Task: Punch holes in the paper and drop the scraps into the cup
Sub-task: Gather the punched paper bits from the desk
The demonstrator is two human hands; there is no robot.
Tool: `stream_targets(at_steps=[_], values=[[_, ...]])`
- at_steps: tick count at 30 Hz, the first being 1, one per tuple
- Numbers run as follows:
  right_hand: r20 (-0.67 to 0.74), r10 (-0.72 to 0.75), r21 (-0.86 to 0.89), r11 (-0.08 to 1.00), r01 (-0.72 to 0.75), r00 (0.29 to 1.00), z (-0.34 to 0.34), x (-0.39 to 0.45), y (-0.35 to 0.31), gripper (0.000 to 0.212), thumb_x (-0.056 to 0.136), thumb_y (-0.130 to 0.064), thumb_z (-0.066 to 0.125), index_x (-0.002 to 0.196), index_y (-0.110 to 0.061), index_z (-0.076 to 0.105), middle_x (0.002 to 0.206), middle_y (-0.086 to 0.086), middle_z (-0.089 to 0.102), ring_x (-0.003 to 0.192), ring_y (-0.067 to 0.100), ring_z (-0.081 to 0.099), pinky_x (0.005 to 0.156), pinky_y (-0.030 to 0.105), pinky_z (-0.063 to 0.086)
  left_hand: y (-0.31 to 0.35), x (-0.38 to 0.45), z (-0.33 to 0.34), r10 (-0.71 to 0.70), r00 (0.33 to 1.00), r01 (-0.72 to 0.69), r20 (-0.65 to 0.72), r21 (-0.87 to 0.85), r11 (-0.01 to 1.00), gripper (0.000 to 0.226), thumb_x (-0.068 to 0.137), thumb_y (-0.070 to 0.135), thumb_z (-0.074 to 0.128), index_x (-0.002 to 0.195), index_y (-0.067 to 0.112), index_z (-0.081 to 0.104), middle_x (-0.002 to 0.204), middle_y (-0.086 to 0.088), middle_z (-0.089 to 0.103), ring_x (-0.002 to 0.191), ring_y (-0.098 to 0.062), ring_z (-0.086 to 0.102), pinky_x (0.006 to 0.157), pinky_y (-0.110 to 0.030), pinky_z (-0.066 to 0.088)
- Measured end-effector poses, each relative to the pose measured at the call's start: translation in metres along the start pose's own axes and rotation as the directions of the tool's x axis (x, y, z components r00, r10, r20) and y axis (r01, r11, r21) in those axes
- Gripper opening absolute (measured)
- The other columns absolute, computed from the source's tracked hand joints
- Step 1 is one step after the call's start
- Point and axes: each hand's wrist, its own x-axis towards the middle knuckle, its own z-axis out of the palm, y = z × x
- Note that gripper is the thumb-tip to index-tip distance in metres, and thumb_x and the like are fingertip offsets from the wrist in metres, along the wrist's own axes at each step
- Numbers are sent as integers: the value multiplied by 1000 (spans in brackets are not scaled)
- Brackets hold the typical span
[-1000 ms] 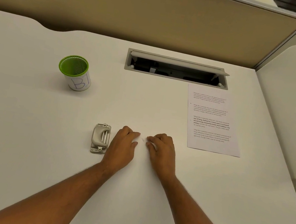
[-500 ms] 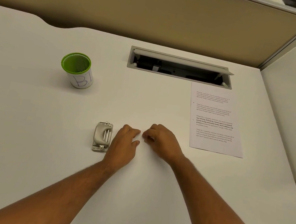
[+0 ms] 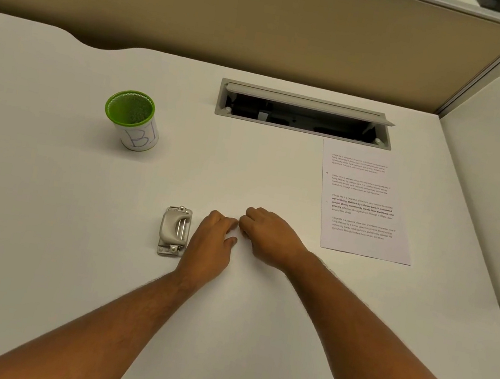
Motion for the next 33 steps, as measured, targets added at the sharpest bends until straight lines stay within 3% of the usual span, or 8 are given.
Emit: stream_targets(at_steps=[4,6,10,13,15,20,24,33], values=[[18,59,45,997,-60,998,9,-4,-1,13,89,1,50,99,-3,56,96,13,57,81,26,50,68,36,40,0,0,0,-5,1000,5,10,0,1000,33,93,10,62,125,10,60,114,-5,53,102,-21,58,91,-37,50],[0,201,274,942,-194,979,9,-7,0,11,96,-2,45,96,-3,56,97,12,57,83,25,51,72,32,42,-1,-1,-1,-3,1000,3,17,1,1000,33,93,10,62,126,10,60,114,-4,53,103,-21,58,92,-36,49],[41,585,754,514,-410,810,2,-19,6,15,102,-10,43,96,-5,56,95,2,58,81,14,51,70,21,40,-3,-1,-1,-15,1000,15,22,-2,1000,33,93,9,61,125,11,60,112,-3,52,101,-20,57,91,-35,49],[139,676,876,257,-408,724,2,-33,13,16,103,-17,44,92,-14,56,86,-6,54,74,11,46,67,24,38,-3,0,0,-26,1000,26,18,1,1000,32,93,9,61,124,12,61,111,-2,52,100,-21,58,90,-35,49],[165,688,906,177,-384,707,5,-39,15,17,102,-18,44,88,-18,54,82,-7,52,71,12,44,65,25,37,-2,0,1,-24,1000,24,11,9,1000,31,92,9,61,122,13,61,110,-2,52,99,-21,58,89,-36,49],[100,690,872,287,-397,717,12,-41,9,14,102,-17,46,93,-15,57,89,-8,57,76,7,49,70,22,40,2,5,2,14,1000,-14,13,51,999,21,91,12,62,112,13,66,104,-4,56,96,-23,59,85,-39,49],[79,702,869,300,-394,708,17,-40,7,13,101,-16,47,95,-13,57,92,-6,59,79,8,51,72,23,42,8,12,4,55,998,-54,-4,132,990,9,92,18,61,97,14,67,96,-2,59,89,-22,59,77,-38,48],[50,702,849,345,-400,711,21,-39,8,13,101,-16,46,95,-13,57,92,-6,59,78,7,51,70,21,43,17,19,8,92,995,-81,-24,300,951,10,92,22,62,85,15,64,89,-1,61,78,-23,60,60,-36,47]])
